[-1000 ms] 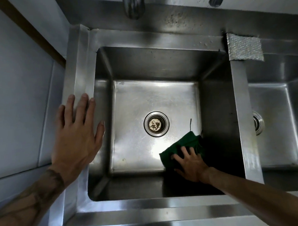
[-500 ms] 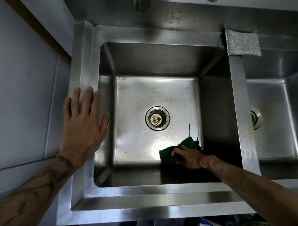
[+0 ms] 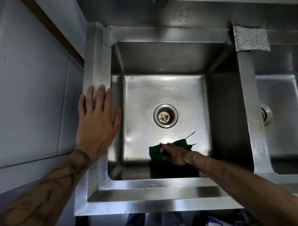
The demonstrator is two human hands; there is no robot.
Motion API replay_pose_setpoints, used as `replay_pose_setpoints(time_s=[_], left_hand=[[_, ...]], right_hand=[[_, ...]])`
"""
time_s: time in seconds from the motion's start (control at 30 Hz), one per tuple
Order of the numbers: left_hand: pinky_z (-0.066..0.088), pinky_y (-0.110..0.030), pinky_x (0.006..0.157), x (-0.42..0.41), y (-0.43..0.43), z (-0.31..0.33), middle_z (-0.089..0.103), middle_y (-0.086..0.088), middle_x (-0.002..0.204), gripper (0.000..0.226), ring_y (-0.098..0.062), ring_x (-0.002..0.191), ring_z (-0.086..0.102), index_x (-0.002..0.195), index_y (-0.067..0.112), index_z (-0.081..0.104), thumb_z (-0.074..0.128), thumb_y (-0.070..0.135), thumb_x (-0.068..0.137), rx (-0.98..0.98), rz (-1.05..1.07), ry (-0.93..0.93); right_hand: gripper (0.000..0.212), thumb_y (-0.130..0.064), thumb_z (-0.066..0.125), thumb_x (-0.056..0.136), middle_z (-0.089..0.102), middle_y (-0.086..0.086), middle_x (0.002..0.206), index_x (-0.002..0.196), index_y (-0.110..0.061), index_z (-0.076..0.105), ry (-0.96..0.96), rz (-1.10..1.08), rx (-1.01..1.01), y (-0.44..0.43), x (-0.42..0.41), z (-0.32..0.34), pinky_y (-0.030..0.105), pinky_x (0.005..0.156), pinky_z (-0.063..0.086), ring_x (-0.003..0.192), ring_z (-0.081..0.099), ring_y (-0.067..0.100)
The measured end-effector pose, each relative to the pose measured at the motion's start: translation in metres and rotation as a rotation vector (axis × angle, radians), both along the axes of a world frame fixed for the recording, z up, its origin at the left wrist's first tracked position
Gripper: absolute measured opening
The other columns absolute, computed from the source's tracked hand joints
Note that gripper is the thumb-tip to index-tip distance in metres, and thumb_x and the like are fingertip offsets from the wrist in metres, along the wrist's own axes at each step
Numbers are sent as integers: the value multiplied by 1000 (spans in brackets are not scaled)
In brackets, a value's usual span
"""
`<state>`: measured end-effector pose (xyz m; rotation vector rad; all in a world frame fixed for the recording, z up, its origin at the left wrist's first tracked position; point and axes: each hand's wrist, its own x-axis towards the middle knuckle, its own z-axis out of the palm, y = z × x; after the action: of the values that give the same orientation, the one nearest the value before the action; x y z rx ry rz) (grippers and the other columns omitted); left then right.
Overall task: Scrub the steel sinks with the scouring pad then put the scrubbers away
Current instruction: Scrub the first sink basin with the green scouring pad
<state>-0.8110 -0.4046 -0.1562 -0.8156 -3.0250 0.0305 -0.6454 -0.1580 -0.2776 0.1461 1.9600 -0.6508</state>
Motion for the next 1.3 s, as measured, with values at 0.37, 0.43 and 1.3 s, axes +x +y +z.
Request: replay_pose_setpoints(time_s=[0.37,0.43,1.3], left_hand=[[19,-63,129,-1,0,0,27,-20,173,68,-42,163,17,164,6,29,26,49,112,-19,-10,-4],[20,-64,129,0,-2,1,27,-20,173,67,-43,163,17,164,6,30,27,49,113,-18,-13,-3],[17,-56,133,29,-33,3,25,-20,174,68,-39,164,17,166,5,28,18,46,113,42,-64,-76]], right_hand=[[49,-39,58,97,27,8,153,143,-34,39,38,-13,-102,-110,-50,-10,40,111,42,126,55,39],[52,-36,60,97,32,8,154,145,-30,41,28,-6,-107,-112,-54,-7,38,113,40,131,52,37],[35,-46,36,107,58,-20,118,142,-47,39,-14,-61,-265,-72,-22,126,28,95,36,110,50,12]])
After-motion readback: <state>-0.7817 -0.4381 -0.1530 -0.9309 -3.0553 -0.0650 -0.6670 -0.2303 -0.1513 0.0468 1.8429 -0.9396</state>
